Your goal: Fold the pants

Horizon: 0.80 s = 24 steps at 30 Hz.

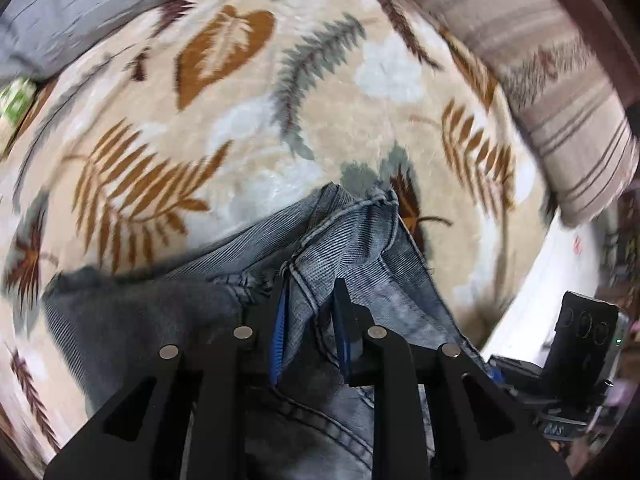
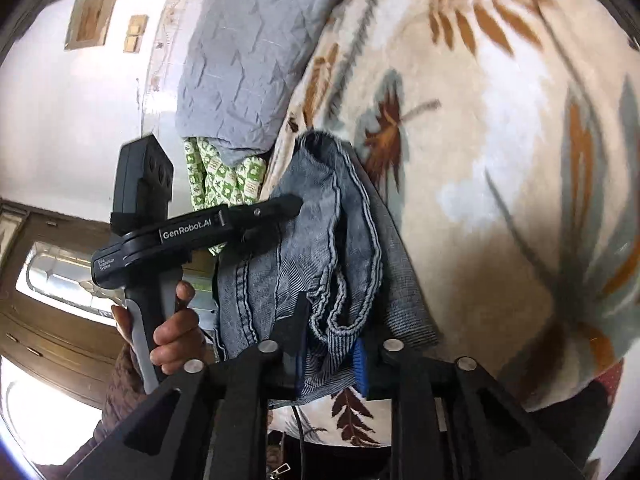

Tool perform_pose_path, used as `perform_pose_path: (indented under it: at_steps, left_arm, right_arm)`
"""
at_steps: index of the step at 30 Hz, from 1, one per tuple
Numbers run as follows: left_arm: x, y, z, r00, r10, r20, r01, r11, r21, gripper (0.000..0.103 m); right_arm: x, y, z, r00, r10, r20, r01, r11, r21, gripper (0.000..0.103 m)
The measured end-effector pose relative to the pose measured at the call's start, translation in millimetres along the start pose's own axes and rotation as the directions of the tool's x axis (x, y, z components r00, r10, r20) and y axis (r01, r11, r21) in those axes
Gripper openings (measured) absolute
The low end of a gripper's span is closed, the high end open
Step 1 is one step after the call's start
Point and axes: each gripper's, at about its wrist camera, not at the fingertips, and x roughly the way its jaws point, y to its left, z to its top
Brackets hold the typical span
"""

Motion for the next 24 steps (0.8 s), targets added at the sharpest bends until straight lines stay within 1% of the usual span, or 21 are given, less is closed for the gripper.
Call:
perform_pose_path:
  at_steps: [2,3,5,6,7,8,9,10,11,12,13,14,15,16,17,18,19,20,22,23,24]
  left_arm:
    - [-28,15,-7,0.998,-0.036,0.058,0.04,0.997,-0.07,0.021]
    - [-41,24,-11,0.995,-0.04,0.087,0.049,0.993,-0.104,0.025]
    - [-69,47,-23,0.988,-0.032,0.152,0.06,0.982,-0.179,0.047]
    - [-76,55,-29,0.985,-0.019,0.174,0.055,0.977,-0.205,0.051]
    - [-89,72,-42,0.979,0.011,0.203,0.04,0.968,-0.247,0.058]
    - [-95,81,-52,0.977,0.027,0.213,0.033,0.962,-0.271,0.061]
    - [-99,92,-64,0.976,0.037,0.215,0.028,0.956,-0.292,0.061]
    - [-100,101,-75,0.977,0.038,0.212,0.03,0.952,-0.305,0.061]
    - [-99,109,-82,0.979,0.038,0.202,0.028,0.948,-0.318,0.061]
    - [-96,115,-87,0.981,0.041,0.191,0.025,0.944,-0.33,0.061]
    - [-90,123,-94,0.983,0.03,0.18,0.036,0.937,-0.348,0.061]
    - [-85,127,-98,0.985,0.016,0.172,0.048,0.932,-0.36,0.061]
    - [-79,129,-100,0.986,0.004,0.167,0.06,0.925,-0.376,0.061]
    - [-74,131,-101,0.986,-0.015,0.165,0.08,0.917,-0.391,0.061]
    - [-70,132,-101,0.986,-0.038,0.163,0.102,0.909,-0.403,0.061]
    - [-64,131,-100,0.985,-0.069,0.157,0.13,0.898,-0.421,0.061]
    - [-61,131,-100,0.984,-0.087,0.154,0.146,0.89,-0.432,0.061]
    - [-56,130,-100,0.982,-0.112,0.151,0.169,0.877,-0.449,0.061]
    - [-47,130,-99,0.98,-0.133,0.148,0.189,0.859,-0.476,0.061]
    - [-45,129,-98,0.98,-0.134,0.145,0.189,0.853,-0.487,0.061]
    - [-41,129,-98,0.98,-0.138,0.141,0.191,0.845,-0.5,0.061]
  right_arm:
    - [-6,11,10,1.0,0.014,0.014,-0.014,0.999,-0.036,0.026]
    - [-4,17,14,1.0,-0.001,0.015,0.002,0.998,-0.056,0.029]
    - [0,34,27,0.999,-0.043,0.003,0.043,0.993,-0.112,0.033]
    - [2,39,31,0.999,-0.051,0.004,0.051,0.991,-0.122,0.033]
    - [1,43,37,0.999,-0.052,0.003,0.052,0.991,-0.121,0.033]
    - [-1,46,39,0.999,-0.054,-0.004,0.053,0.992,-0.115,0.034]
    - [-2,47,39,0.998,-0.059,-0.029,0.056,0.994,-0.097,0.041]
    - [-1,47,38,0.996,-0.067,-0.062,0.063,0.995,-0.074,0.053]
    - [-3,45,32,0.991,-0.081,-0.108,0.076,0.996,-0.048,0.058]
    - [-8,43,26,0.987,-0.106,-0.121,0.1,0.994,-0.054,0.063]
    - [-14,42,21,0.982,-0.14,-0.126,0.131,0.989,-0.071,0.064]
    - [-27,39,13,0.974,-0.2,-0.102,0.19,0.977,-0.101,0.064]
    - [-35,39,14,0.973,-0.222,-0.061,0.214,0.97,-0.114,0.064]
    - [-43,42,17,0.976,-0.219,-0.018,0.215,0.968,-0.127,0.064]
    - [-48,47,25,0.983,-0.184,0.026,0.186,0.972,-0.145,0.064]
    - [-45,52,35,0.987,-0.156,0.037,0.16,0.974,-0.163,0.064]
    - [-40,56,41,0.99,-0.139,0.037,0.143,0.974,-0.178,0.065]
    - [-24,63,54,0.995,-0.103,0.014,0.104,0.972,-0.213,0.066]
    - [12,68,75,0.996,-0.081,-0.04,0.069,0.964,-0.257,0.067]
    - [25,67,81,0.994,-0.094,-0.052,0.076,0.96,-0.27,0.066]
    - [45,68,89,0.99,-0.133,-0.055,0.111,0.95,-0.292,0.066]
